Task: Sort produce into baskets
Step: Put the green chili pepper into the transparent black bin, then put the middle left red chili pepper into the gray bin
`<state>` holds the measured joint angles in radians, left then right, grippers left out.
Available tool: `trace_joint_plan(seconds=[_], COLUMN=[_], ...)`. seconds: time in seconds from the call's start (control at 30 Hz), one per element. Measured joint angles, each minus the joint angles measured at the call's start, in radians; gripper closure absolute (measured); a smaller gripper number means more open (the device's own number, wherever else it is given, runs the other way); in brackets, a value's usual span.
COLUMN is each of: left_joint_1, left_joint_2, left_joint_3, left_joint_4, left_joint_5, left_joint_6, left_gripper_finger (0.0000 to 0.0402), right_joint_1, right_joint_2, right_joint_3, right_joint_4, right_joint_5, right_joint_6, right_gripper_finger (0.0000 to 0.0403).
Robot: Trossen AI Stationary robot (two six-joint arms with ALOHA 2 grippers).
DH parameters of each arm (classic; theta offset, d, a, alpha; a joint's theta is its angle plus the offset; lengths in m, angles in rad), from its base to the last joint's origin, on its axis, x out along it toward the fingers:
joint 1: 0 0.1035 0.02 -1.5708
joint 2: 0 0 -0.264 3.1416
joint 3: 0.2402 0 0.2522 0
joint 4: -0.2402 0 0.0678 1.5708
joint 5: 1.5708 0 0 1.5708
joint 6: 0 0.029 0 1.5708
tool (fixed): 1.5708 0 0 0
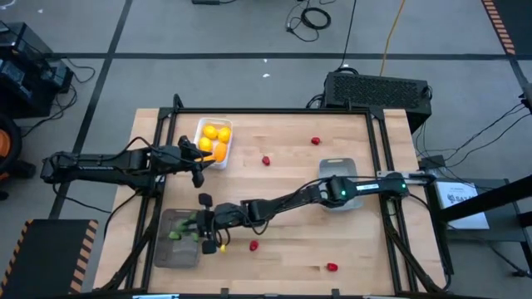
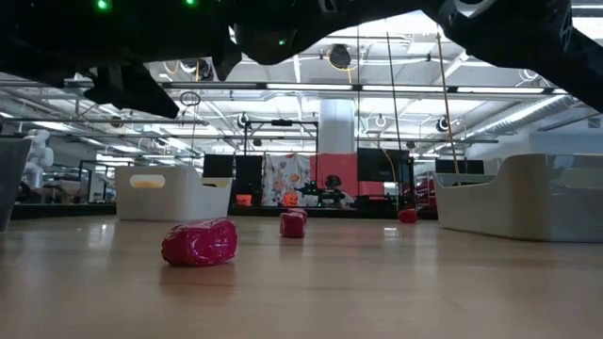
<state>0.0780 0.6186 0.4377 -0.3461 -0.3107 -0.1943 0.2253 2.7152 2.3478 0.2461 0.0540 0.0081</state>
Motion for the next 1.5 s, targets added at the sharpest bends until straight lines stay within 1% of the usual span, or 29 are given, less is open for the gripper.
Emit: trace_joint_plan(seconds=[0.23, 0.33, 0.47, 0.53, 0.6, 0.67, 0.77, 0.8, 0.87, 1.0, 1.07, 1.13, 1.23, 1.33, 1.4, 1.5], left_joint_1=[0.000, 0.000, 0.000, 0.000, -0.002, -0.002, -0.013, -0.022, -0.043, -0.105, -0.142, -0.179, -0.242, -0.290, -0.303, -0.305], left_joint_2=[0.000, 0.000, 0.000, 0.000, 0.000, 0.000, 0.002, 0.006, 0.012, 0.045, 0.084, 0.156, 0.304, 0.466, 0.571, 0.714], left_joint_3=[0.000, 0.000, 0.000, 0.000, 0.000, 0.000, 0.000, 0.000, -0.012, -0.064, -0.095, -0.109, -0.102, -0.067, -0.037, 0.024], left_joint_4=[-0.002, -0.004, -0.004, -0.004, -0.005, -0.007, -0.006, -0.002, 0.019, 0.131, 0.229, 0.331, 0.464, 0.569, 0.594, 0.611], left_joint_5=[0.030, 0.032, 0.053, 0.071, 0.087, 0.107, 0.168, 0.185, 0.219, 0.265, 0.266, 0.266, 0.266, 0.257, 0.244, 0.241], left_joint_6=[-0.011, -0.011, -0.011, -0.012, -0.024, -0.037, -0.046, -0.058, -0.079, -0.124, -0.145, -0.166, -0.167, -0.166, -0.164, -0.141], left_gripper_finger=[0.0258, 0.0258, 0.0258, 0.0258, 0.0258, 0.0258, 0.0258, 0.0258, 0.0258, 0.0258, 0.0258, 0.0258, 0.0258, 0.0258, 0.0258, 0.0258], right_joint_1=[0.003, 0.010, 0.019, 0.021, 0.019, 0.019, 0.036, 0.050, 0.089, 0.178, 0.225, 0.264, 0.313, 0.335, 0.336, 0.330], right_joint_2=[-0.004, -0.035, -0.123, -0.177, -0.229, -0.279, -0.337, -0.349, -0.359, -0.367, -0.368, -0.368, -0.368, -0.374, -0.376, -0.380], right_joint_3=[0.001, 0.001, 0.001, 0.001, 0.001, 0.001, 0.003, 0.003, 0.003, 0.002, 0.002, 0.002, 0.001, 0.001, 0.001, 0.001], right_joint_4=[-0.005, -0.082, -0.311, -0.452, -0.593, -0.746, -0.972, -1.035, -1.175, -1.401, -1.486, -1.573, -1.706, -1.824, -1.812, -1.774], right_joint_5=[-0.002, -0.006, -0.004, -0.002, 0.000, 0.000, 0.012, 0.028, 0.102, 0.247, 0.331, 0.382, 0.484, 0.581, 0.610, 0.614], right_joint_6=[0.014, -0.006, -0.054, -0.041, 0.015, 0.108, 0.254, 0.293, 0.364, 0.554, 0.637, 0.669, 0.759, 0.860, 0.877, 0.843], right_gripper_finger=[0.0267, 0.0249, 0.0239, 0.0239, 0.0241, 0.0245, 0.0250, 0.0252, 0.0255, 0.0264, 0.0269, 0.0274, 0.0285, 0.0301, 0.0313, 0.0328])
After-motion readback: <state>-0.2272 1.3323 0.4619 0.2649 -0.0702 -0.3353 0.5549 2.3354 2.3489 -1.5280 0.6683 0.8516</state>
